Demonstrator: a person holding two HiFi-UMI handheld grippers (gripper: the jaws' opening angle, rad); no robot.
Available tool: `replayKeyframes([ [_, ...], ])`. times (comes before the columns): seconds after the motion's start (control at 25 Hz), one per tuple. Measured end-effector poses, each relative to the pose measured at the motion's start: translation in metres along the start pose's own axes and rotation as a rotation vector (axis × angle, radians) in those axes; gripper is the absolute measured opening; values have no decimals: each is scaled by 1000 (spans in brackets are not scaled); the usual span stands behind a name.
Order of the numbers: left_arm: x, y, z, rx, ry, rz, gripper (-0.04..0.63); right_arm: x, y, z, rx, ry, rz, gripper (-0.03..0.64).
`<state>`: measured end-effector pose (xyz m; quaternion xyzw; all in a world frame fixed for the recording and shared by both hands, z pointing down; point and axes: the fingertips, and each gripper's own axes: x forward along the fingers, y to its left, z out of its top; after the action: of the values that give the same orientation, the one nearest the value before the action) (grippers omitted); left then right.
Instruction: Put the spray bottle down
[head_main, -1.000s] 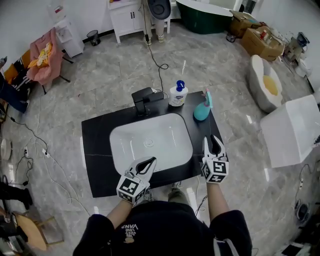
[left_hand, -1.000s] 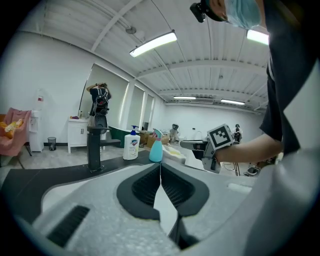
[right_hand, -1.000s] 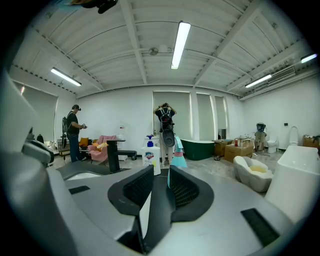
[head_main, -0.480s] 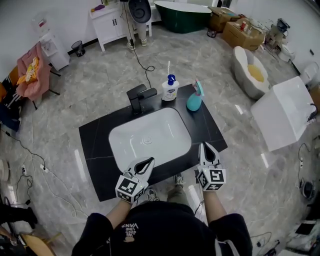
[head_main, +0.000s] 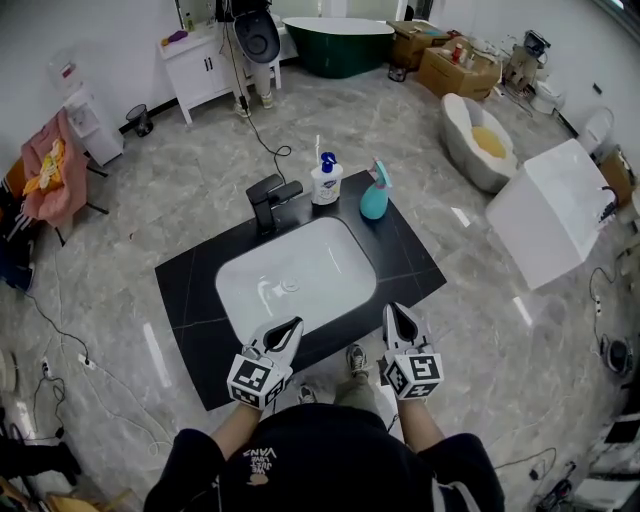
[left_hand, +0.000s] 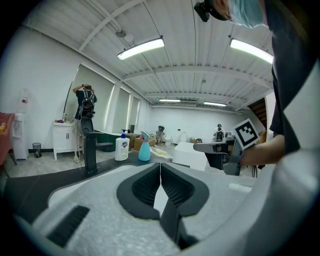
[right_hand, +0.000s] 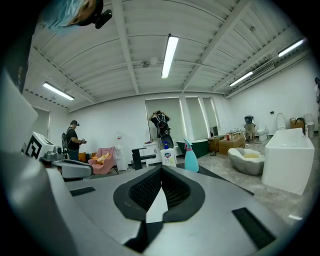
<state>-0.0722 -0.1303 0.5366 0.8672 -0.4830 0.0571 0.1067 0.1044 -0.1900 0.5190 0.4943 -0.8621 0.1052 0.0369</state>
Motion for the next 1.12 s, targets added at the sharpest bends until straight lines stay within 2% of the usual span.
replayKeyframes([
  [0.48,-29,-5,-4,4,-5,0,20,-47,31,-17,72,13,-2,2],
  [1.12,-43,2,-11,-21,-10,50,20,-55,34,-18,53,30,5,2],
])
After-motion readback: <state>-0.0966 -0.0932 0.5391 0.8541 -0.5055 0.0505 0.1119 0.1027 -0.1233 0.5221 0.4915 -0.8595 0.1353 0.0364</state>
